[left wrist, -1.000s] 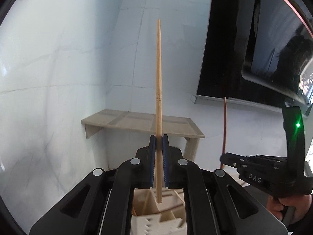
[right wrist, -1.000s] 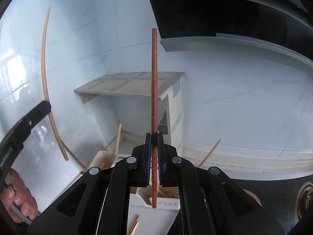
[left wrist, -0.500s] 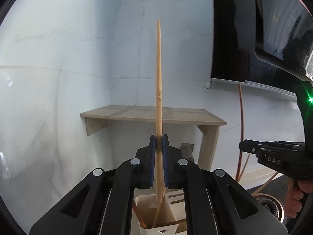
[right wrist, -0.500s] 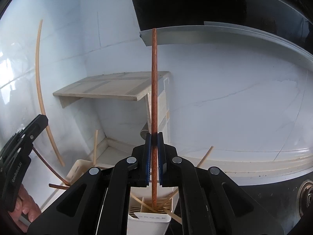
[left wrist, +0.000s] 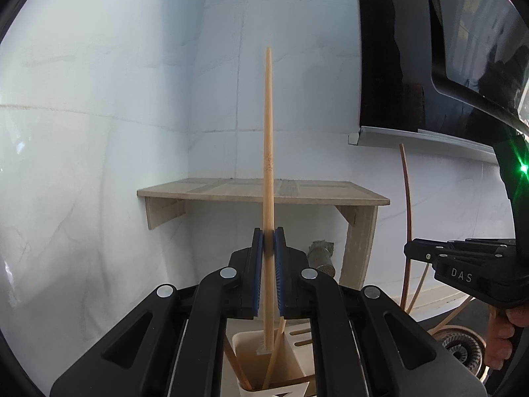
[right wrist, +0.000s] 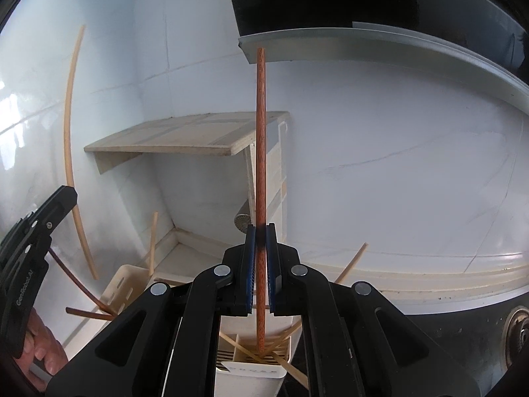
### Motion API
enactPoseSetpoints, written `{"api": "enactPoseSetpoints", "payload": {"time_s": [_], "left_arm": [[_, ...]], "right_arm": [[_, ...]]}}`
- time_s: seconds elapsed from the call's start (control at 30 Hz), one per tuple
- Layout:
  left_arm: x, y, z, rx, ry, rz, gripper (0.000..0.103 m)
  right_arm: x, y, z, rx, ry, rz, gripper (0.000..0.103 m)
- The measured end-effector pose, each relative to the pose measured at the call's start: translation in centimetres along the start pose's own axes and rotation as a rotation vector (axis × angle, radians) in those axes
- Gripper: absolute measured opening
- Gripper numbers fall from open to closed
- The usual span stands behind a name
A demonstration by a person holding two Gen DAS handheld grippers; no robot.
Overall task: Organize utensils
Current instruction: 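Lower both chopsticks into the holder slots and open both tools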
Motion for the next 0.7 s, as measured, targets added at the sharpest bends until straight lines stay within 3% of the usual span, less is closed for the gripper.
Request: {"api": "enactPoseSetpoints", "payload": {"time_s": [0.43,0.7], "left_arm": [[-0.2,-0.3,0.4,0.015,-0.007,0.002,0.007],[-0.8,-1.7,1.5,0.050,-0.014,0.016,0.015]], "right_arm": [[0.4,-0.2,-0.5,-0.005,0.007,0.018,0.007],[0.6,-0.8,-0.7,0.001,0.011,0.026,0.010]]}}
Point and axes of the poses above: each gripper's, at about its wrist camera, not at the fingertips, and y roughly the way its jaws point, x to its right, z to its top, the point moved 7 cm from there along y, roughly the way its jaws point, and after that the axes turned 9 degrees about -x, right-handed, at the moved point
